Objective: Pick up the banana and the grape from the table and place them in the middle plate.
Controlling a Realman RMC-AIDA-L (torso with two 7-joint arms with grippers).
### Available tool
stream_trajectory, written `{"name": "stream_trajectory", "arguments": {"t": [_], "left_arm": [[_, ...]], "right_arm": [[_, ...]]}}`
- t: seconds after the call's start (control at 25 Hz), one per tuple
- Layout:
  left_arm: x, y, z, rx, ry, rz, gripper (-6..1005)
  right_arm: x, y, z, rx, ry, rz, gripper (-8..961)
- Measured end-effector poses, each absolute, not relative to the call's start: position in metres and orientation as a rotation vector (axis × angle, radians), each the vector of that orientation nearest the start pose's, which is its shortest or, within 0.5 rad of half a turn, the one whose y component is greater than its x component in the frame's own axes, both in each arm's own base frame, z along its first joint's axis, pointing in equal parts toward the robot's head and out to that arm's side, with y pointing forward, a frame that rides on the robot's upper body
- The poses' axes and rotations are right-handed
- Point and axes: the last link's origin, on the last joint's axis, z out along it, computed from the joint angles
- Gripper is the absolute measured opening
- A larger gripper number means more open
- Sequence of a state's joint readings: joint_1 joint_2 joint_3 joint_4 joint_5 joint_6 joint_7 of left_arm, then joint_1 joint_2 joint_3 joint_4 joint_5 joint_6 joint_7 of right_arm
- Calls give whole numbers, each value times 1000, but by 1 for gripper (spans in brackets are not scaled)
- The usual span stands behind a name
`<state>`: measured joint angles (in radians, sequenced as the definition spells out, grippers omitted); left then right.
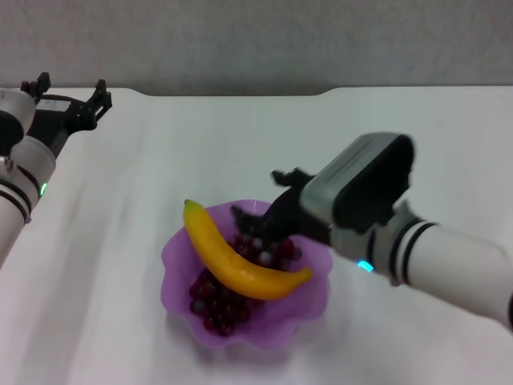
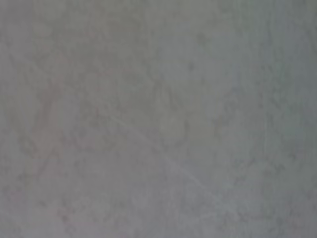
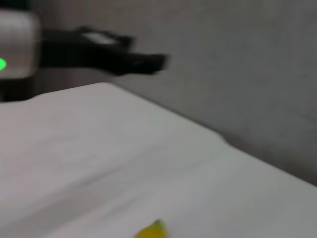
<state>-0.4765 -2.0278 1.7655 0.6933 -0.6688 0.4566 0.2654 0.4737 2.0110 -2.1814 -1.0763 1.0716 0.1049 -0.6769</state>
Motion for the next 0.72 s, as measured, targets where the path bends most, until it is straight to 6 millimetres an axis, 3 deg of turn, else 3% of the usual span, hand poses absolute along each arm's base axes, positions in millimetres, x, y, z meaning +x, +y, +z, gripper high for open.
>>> {"name": "stream_trajectory", "arguments": {"t": [0.24,0.72], "left_arm": [[-266,426,17,-1610,-565,-481,895],[-267,425,17,-1608,-569,-479,896]], "right_arm": [[183,374,-75,-2200,538,354,894],[218,387,-42,-2015,610,358,894]]}}
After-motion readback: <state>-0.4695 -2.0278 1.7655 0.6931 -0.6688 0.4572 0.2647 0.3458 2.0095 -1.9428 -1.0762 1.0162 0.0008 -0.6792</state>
